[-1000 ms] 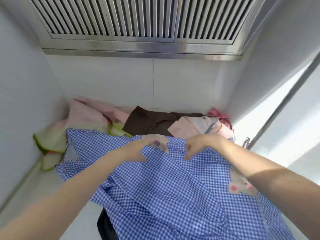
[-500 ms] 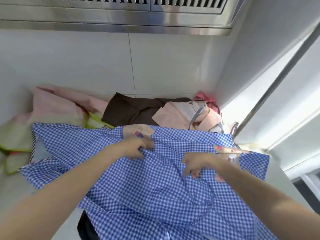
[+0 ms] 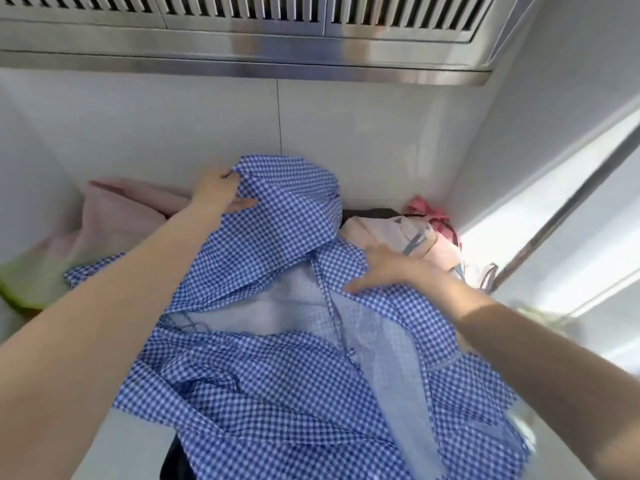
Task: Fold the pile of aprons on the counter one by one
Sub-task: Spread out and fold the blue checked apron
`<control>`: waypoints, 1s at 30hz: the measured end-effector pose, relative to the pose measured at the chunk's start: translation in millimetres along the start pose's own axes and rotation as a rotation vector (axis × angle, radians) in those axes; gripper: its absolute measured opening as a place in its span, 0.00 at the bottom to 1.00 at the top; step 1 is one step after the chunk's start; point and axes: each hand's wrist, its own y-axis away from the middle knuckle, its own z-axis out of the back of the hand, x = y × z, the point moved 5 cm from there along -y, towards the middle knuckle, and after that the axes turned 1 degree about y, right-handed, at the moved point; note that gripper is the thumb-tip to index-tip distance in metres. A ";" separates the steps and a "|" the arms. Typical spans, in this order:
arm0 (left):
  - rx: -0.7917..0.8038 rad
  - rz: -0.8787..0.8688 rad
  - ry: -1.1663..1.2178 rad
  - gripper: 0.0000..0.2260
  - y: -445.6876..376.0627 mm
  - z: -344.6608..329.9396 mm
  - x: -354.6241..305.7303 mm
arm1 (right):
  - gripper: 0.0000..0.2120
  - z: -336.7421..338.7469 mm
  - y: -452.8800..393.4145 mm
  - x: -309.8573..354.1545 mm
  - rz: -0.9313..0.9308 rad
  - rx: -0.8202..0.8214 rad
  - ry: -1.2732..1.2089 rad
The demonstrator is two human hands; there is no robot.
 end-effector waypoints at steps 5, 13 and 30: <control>-0.173 -0.325 -0.515 0.29 -8.2 19.5 -24.1 | 0.18 -50.2 -2.1 -41.9 -0.230 -0.042 0.442; 0.525 -0.556 -1.381 0.45 71.1 -99.9 64.2 | 0.09 74.3 15.7 -1.3 -0.045 -0.623 -0.356; 0.549 -0.568 -0.859 0.04 51.5 -82.2 5.4 | 0.07 123.2 42.2 32.7 0.003 0.298 -0.172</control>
